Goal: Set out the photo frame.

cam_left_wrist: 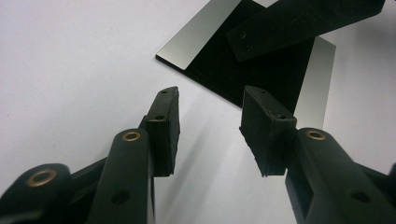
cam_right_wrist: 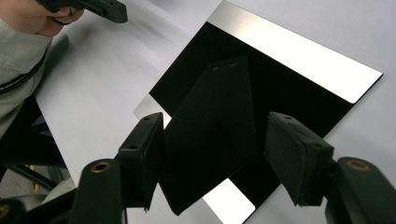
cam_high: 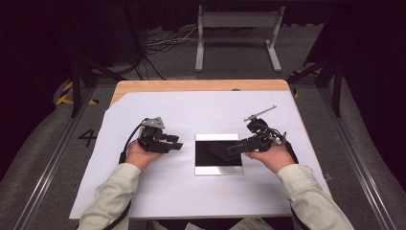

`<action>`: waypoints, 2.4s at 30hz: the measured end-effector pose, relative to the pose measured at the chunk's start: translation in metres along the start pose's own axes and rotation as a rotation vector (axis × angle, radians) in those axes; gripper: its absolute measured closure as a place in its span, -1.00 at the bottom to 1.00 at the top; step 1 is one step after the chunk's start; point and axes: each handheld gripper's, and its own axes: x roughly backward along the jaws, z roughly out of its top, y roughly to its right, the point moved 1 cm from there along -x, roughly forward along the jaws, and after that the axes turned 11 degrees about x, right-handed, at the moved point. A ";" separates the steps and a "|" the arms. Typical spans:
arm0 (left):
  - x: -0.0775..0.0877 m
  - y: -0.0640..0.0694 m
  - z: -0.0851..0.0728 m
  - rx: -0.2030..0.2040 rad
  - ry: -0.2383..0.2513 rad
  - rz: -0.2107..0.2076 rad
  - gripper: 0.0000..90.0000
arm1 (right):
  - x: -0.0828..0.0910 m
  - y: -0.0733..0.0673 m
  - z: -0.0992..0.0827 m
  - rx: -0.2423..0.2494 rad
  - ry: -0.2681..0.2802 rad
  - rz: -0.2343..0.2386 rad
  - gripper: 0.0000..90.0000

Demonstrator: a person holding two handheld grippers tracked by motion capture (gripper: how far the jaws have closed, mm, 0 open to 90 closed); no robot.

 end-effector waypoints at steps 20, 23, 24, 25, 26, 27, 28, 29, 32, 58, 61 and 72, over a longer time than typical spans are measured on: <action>0.000 0.000 0.000 0.000 -0.001 -0.001 0.28 | -0.017 0.002 -0.001 -0.048 -0.049 0.055 -0.27; 0.000 0.000 0.000 -0.001 0.001 -0.003 0.28 | -0.018 0.001 0.000 -0.053 -0.057 0.064 -0.28; 0.000 0.000 0.000 -0.001 0.000 -0.003 0.28 | -0.019 0.001 0.000 -0.051 -0.060 0.066 -0.28; 0.000 0.000 0.000 0.000 0.001 -0.005 0.28 | -0.019 0.000 0.001 -0.053 -0.061 0.067 -0.28; 0.000 0.000 0.000 -0.001 0.001 -0.005 0.28 | -0.020 0.000 0.001 -0.050 -0.065 0.073 -0.28; 0.000 0.000 0.000 -0.002 -0.001 -0.003 0.28 | -0.021 -0.001 0.001 -0.048 -0.066 0.071 -0.28; 0.001 0.000 0.000 0.000 -0.001 -0.002 0.28 | -0.021 -0.001 0.002 -0.048 -0.068 0.070 -0.28; 0.001 0.000 -0.001 -0.001 0.002 -0.002 0.28 | -0.022 -0.001 0.002 -0.046 -0.071 0.071 -0.28; 0.003 -0.002 -0.004 0.006 0.002 0.007 0.28 | -0.024 0.000 0.002 -0.058 -0.077 0.082 -0.28; 0.011 -0.004 -0.013 0.020 0.001 0.024 0.28 | -0.029 -0.003 0.005 -0.086 -0.105 0.068 -0.17; 0.010 -0.003 -0.013 0.016 0.001 0.022 0.28 | -0.027 -0.004 0.004 -0.081 -0.106 0.063 -0.15; 0.008 -0.002 -0.012 0.016 0.000 0.021 0.28 | -0.023 -0.010 0.004 -0.052 -0.133 0.057 -0.09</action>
